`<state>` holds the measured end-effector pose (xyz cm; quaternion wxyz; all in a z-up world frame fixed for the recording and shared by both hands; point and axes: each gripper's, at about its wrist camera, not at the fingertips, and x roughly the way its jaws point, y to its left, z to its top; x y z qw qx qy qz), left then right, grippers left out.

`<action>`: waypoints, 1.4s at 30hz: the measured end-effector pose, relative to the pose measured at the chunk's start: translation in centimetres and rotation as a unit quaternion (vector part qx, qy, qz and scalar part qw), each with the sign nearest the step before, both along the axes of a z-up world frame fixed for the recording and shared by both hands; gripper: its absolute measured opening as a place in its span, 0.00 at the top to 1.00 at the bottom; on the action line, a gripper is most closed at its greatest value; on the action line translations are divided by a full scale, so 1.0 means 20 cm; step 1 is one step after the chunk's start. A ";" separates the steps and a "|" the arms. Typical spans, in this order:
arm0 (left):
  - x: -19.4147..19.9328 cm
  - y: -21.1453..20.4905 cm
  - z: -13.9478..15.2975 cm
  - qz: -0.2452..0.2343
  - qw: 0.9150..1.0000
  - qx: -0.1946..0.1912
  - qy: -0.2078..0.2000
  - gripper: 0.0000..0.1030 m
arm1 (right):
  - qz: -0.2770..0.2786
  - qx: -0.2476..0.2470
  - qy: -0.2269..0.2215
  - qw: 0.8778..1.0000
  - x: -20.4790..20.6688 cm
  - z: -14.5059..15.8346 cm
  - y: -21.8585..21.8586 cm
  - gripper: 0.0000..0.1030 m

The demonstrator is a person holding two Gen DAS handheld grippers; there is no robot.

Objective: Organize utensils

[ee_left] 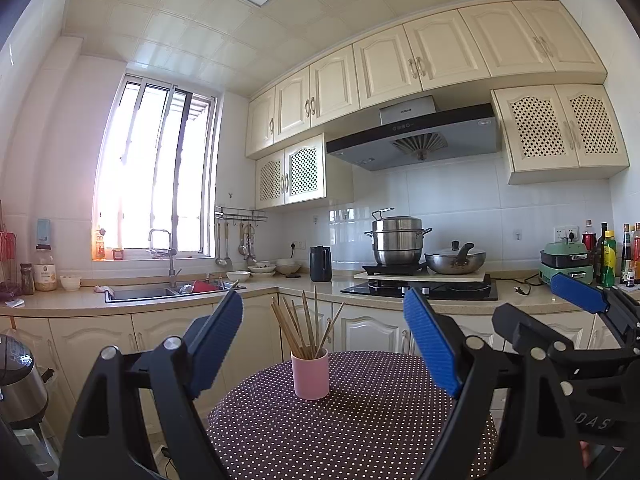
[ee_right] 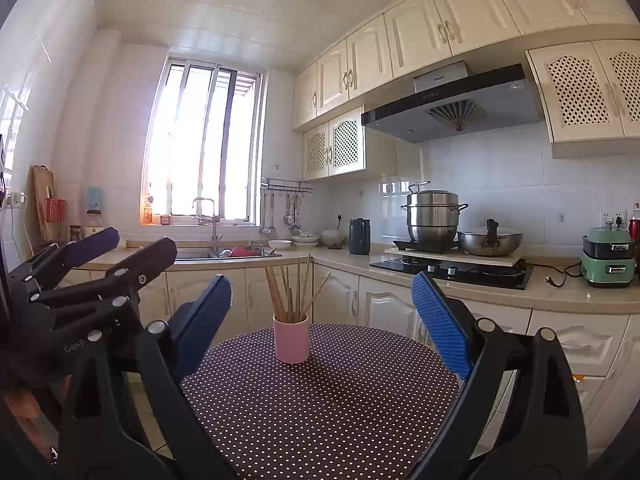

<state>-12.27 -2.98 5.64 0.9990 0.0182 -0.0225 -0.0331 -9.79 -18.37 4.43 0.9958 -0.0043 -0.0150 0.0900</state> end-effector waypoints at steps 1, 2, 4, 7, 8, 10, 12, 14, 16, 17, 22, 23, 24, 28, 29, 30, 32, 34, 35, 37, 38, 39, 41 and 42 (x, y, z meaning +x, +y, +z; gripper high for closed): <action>0.00 0.00 0.00 0.000 1.000 0.000 0.000 0.21 | 0.000 0.000 0.000 1.000 0.00 0.00 0.00 0.12; 0.00 0.00 0.00 0.000 1.000 0.000 0.000 0.21 | 0.000 0.000 0.000 1.000 0.00 0.00 0.00 0.12; 0.00 0.00 0.00 0.001 1.000 0.001 -0.001 0.21 | 0.001 0.001 0.001 1.000 0.00 0.00 0.00 0.12; 0.00 0.01 0.00 0.001 1.000 0.001 0.000 0.21 | -0.001 0.000 0.001 1.000 0.00 0.01 0.00 0.12; 0.01 0.01 0.00 0.001 1.000 0.001 0.000 0.21 | -0.001 0.000 0.001 1.000 0.00 0.01 0.00 0.12; 0.01 0.01 0.00 0.001 1.000 0.002 -0.001 0.21 | -0.001 0.001 0.000 1.000 0.00 0.01 0.00 0.12; 0.01 0.01 -0.01 0.001 1.000 0.003 -0.002 0.21 | 0.000 0.001 0.001 1.000 0.00 0.01 0.00 0.12; 0.00 0.01 -0.01 0.002 1.000 0.002 -0.001 0.21 | -0.001 0.001 0.001 1.000 0.00 0.01 0.00 0.12; 0.00 0.01 -0.01 0.001 1.000 0.002 -0.001 0.21 | -0.001 0.001 0.002 1.000 0.00 0.01 0.01 0.12; 0.00 0.02 -0.01 0.001 1.000 0.002 0.000 0.21 | -0.001 0.000 0.002 1.000 0.00 0.01 0.00 0.12; 0.00 0.02 -0.01 0.002 1.000 0.003 0.001 0.21 | 0.000 0.001 0.003 1.000 0.00 0.00 0.01 0.12; 0.01 0.02 -0.01 0.001 1.000 0.004 0.001 0.21 | 0.000 0.001 0.003 1.000 0.00 0.00 0.01 0.12; 0.01 0.02 -0.01 0.001 1.000 0.004 0.001 0.21 | 0.000 0.001 0.003 1.000 0.00 0.00 0.01 0.12; 0.01 0.03 -0.02 0.002 1.000 0.005 0.002 0.21 | 0.000 0.002 0.005 1.000 0.01 -0.01 0.01 0.12; 0.01 0.03 -0.02 0.002 1.000 0.005 0.003 0.21 | 0.000 0.002 0.006 1.000 0.01 -0.01 0.02 0.12; 0.01 0.03 -0.02 0.001 1.000 0.005 0.004 0.21 | 0.000 0.002 0.006 1.000 0.01 -0.01 0.01 0.12; 0.01 0.03 -0.02 0.002 1.000 0.005 0.003 0.21 | -0.001 0.001 0.005 1.000 0.01 -0.01 0.01 0.12; 0.01 0.04 -0.02 0.002 1.000 0.005 0.003 0.21 | -0.001 0.002 0.005 1.000 0.01 -0.02 0.01 0.12; 0.01 0.04 -0.02 0.002 1.000 0.005 0.004 0.21 | -0.001 0.002 0.006 1.000 0.01 -0.02 0.01 0.12; 0.01 0.04 -0.03 0.003 1.000 0.006 0.004 0.21 | -0.001 0.002 0.006 1.000 0.01 -0.02 0.01 0.12; 0.01 0.05 -0.03 0.003 1.000 0.006 0.004 0.21 | 0.000 0.002 0.007 1.000 0.01 -0.02 0.02 0.12; 0.01 0.05 -0.03 0.003 1.000 0.006 0.005 0.21 | 0.000 0.002 0.007 1.000 0.01 -0.02 0.02 0.12; 0.01 0.05 -0.04 0.003 1.000 0.005 0.006 0.21 | 0.000 0.002 0.008 1.000 0.01 -0.02 0.02 0.12; 0.01 0.06 -0.04 0.003 1.000 0.004 0.007 0.21 | 0.000 0.002 0.008 1.000 0.02 -0.02 0.02 0.12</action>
